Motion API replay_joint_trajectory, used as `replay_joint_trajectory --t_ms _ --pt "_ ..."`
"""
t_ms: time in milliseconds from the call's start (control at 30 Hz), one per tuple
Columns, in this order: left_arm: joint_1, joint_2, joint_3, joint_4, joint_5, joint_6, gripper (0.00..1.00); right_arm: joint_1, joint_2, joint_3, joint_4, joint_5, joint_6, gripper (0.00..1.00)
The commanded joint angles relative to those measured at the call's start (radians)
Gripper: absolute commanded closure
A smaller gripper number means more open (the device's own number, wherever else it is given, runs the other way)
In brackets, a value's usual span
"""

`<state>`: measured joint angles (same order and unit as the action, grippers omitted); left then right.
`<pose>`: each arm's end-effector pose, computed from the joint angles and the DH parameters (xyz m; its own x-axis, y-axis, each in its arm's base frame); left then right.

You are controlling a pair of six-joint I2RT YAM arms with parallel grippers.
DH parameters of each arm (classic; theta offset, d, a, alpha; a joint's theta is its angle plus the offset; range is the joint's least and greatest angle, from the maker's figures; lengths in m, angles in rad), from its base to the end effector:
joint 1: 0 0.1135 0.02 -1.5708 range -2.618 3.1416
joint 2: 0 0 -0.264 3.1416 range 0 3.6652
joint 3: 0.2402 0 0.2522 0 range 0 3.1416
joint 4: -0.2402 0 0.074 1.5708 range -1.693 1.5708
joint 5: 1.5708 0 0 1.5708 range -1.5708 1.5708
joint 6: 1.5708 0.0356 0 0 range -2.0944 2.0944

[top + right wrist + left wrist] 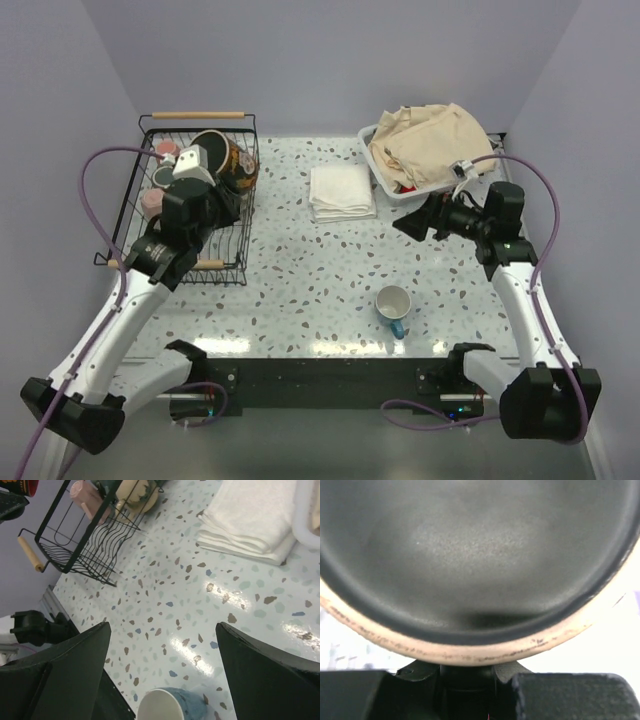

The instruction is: Load the cups into the dish rack

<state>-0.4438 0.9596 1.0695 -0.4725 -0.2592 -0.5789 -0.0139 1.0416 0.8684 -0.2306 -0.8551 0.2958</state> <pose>0.1907 -0.0805 0.3778 -0.3768 -0.4064 -0.8324 -0.0090 0.9002 -0.4354 0.2282 0.0237 0.3200 -0.5754 0.1993 -0.7932 -0.5405 0.6352 0.5517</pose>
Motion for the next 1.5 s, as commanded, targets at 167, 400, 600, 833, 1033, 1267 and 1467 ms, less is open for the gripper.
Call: replay_joint_trajectory --t_ms 167,400,600,833,1033,1267,1467 --pt "0.263 0.105 0.024 0.161 -0.129 -0.021 1.00 -0.084 -0.012 -0.052 0.071 -0.033 -0.092 0.09" --pt "0.300 0.200 -0.003 0.144 -0.245 -0.153 1.00 -0.086 -0.058 -0.051 0.053 0.024 -0.103 0.09" --pt "0.313 0.277 -0.014 0.121 -0.298 -0.202 1.00 -0.092 -0.074 -0.051 0.045 0.044 -0.106 0.09" --pt "0.326 0.353 -0.046 0.129 -0.293 -0.236 1.00 -0.095 -0.077 -0.048 0.042 0.053 -0.103 0.08" --pt "0.333 0.418 -0.056 0.140 -0.279 -0.256 1.00 -0.097 -0.081 -0.048 0.037 0.054 -0.106 0.08" --pt "0.335 0.488 -0.046 0.136 -0.281 -0.268 1.00 -0.101 -0.087 -0.046 0.037 0.054 -0.104 0.08" --pt "0.336 0.525 -0.059 0.138 -0.253 -0.279 1.00 -0.104 -0.089 -0.046 0.036 0.056 -0.104 0.08"
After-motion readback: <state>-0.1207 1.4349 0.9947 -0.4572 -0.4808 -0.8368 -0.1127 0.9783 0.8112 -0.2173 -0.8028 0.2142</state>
